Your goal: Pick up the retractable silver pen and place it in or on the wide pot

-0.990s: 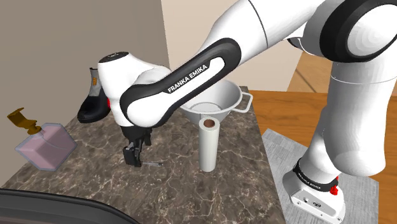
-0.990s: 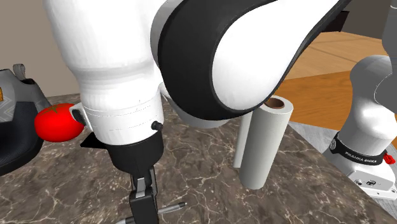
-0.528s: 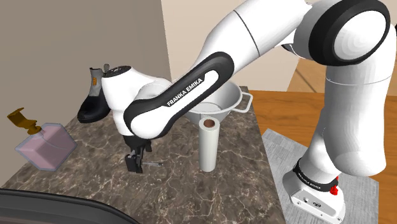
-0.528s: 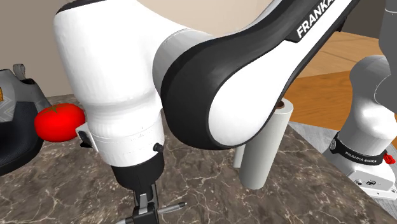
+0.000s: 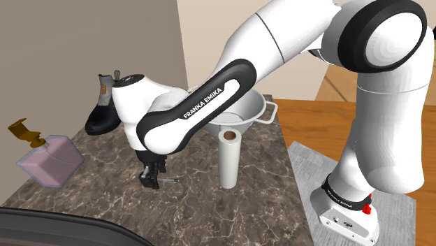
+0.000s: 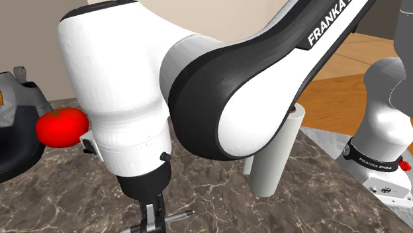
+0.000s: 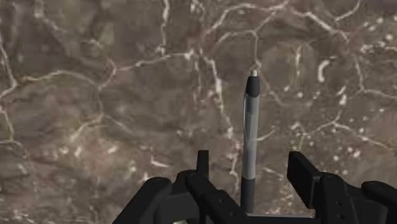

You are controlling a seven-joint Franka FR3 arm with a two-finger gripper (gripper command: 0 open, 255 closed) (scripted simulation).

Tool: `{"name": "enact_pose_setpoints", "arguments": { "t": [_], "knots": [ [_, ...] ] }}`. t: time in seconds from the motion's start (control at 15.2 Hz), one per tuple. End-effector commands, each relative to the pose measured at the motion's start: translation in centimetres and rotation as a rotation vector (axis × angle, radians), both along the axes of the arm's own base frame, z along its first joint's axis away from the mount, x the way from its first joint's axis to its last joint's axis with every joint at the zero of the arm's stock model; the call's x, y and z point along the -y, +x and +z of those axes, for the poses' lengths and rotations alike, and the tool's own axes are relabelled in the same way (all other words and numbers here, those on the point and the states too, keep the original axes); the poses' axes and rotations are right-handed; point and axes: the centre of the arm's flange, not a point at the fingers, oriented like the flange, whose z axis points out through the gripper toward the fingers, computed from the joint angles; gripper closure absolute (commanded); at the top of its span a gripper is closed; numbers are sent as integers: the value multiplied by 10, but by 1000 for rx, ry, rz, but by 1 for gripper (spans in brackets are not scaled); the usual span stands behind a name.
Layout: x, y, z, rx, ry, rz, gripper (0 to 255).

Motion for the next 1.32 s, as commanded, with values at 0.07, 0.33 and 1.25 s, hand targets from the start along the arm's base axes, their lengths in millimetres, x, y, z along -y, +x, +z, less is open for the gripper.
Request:
{"name": "enact_pose_setpoints", "arguments": {
  "t": [0.07, 0.33, 1.25],
  "knots": [
    [0, 0, 0, 0, 0, 0, 255],
    [1, 0, 1, 0, 0, 0, 255],
    [0, 0, 58, 0, 0, 0, 255]
  ]
}}
